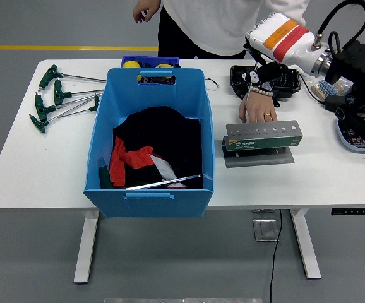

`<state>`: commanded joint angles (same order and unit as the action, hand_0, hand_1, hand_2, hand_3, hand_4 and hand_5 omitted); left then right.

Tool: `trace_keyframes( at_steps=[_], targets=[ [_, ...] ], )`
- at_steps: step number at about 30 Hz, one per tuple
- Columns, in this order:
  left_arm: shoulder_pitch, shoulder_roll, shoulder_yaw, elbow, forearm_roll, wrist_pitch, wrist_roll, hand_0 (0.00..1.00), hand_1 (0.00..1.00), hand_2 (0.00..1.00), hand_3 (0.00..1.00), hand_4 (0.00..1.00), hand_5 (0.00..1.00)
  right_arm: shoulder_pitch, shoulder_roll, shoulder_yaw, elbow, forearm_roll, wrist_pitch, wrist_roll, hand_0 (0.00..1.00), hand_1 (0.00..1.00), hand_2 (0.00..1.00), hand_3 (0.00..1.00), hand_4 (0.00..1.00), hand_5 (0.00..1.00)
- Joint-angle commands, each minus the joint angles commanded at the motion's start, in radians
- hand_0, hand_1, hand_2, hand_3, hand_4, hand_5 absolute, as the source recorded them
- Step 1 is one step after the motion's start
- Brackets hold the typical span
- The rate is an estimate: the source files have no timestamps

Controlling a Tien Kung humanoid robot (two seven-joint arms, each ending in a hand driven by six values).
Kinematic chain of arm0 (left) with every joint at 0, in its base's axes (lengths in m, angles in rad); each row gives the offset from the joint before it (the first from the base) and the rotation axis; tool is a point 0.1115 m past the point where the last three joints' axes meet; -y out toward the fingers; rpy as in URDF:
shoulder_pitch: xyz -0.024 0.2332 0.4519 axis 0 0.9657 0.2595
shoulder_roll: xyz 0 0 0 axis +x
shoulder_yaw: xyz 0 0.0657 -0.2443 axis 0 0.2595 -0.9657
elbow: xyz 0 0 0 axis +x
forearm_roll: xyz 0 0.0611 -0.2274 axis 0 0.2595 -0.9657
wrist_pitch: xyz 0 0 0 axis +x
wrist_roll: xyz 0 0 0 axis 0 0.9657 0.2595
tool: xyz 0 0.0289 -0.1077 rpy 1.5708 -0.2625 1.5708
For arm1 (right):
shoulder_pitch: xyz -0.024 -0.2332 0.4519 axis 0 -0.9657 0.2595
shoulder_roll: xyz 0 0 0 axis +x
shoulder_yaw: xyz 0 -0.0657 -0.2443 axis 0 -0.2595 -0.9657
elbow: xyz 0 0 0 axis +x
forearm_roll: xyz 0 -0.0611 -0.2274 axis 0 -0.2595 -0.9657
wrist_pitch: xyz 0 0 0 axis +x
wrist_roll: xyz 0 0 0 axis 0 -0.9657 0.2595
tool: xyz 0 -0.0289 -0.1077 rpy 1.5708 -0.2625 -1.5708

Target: Lift tool from toolbox,place it in box,lift tool from toolbox,place it in box

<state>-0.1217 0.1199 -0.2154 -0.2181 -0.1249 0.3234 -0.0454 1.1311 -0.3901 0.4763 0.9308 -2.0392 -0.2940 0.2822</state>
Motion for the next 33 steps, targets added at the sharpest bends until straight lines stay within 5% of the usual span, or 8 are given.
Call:
trace_keyframes(
  at_steps=[10, 19, 26, 27, 32, 33],
  targets=[
    [0.003, 0.003, -0.006, -0.002, 0.016, 0.006, 0.006, 0.791, 0.751, 0.79, 0.702, 0.746, 0.633, 0.044, 0.081, -0.017, 0.077, 0.017, 0.047, -0.032, 0.002, 0.002, 0.011, 0.013, 0.798, 0.545],
    [0.008, 0.008, -0.018, -0.004, 0.046, 0.019, 0.013, 0.789, 0.75, 0.789, 0.696, 0.745, 0.634, 0.099, 0.302, -0.225, -0.092, 0.057, 0.07, -0.039, 0.002, 0.002, 0.029, 0.026, 0.803, 0.536],
    [-0.004, 0.01, -0.035, -0.005, 0.086, 0.04, 0.026, 0.79, 0.749, 0.785, 0.694, 0.744, 0.631, 0.086, 0.367, -0.311, -0.121, 0.088, 0.097, -0.056, 0.002, 0.002, 0.057, 0.049, 0.8, 0.536],
    [-0.005, 0.01, -0.034, -0.006, 0.087, 0.04, 0.026, 0.788, 0.739, 0.778, 0.674, 0.737, 0.629, 0.084, 0.37, -0.317, -0.122, 0.088, 0.105, -0.063, 0.105, 0.067, 0.128, 0.176, 0.808, 0.489],
    [-0.009, 0.011, -0.022, -0.007, 0.071, 0.04, 0.022, 0.788, 0.739, 0.778, 0.674, 0.737, 0.629, 0.082, 0.374, -0.339, -0.127, 0.083, 0.153, -0.076, 0.105, 0.067, 0.128, 0.176, 0.808, 0.489],
    [-0.01, 0.011, -0.021, -0.008, 0.07, 0.04, 0.022, 0.786, 0.737, 0.778, 0.675, 0.736, 0.631, 0.082, 0.372, -0.341, -0.126, 0.082, 0.166, -0.081, 0.39, 0.248, 0.345, 0.464, 0.839, 0.511]
  ],
)
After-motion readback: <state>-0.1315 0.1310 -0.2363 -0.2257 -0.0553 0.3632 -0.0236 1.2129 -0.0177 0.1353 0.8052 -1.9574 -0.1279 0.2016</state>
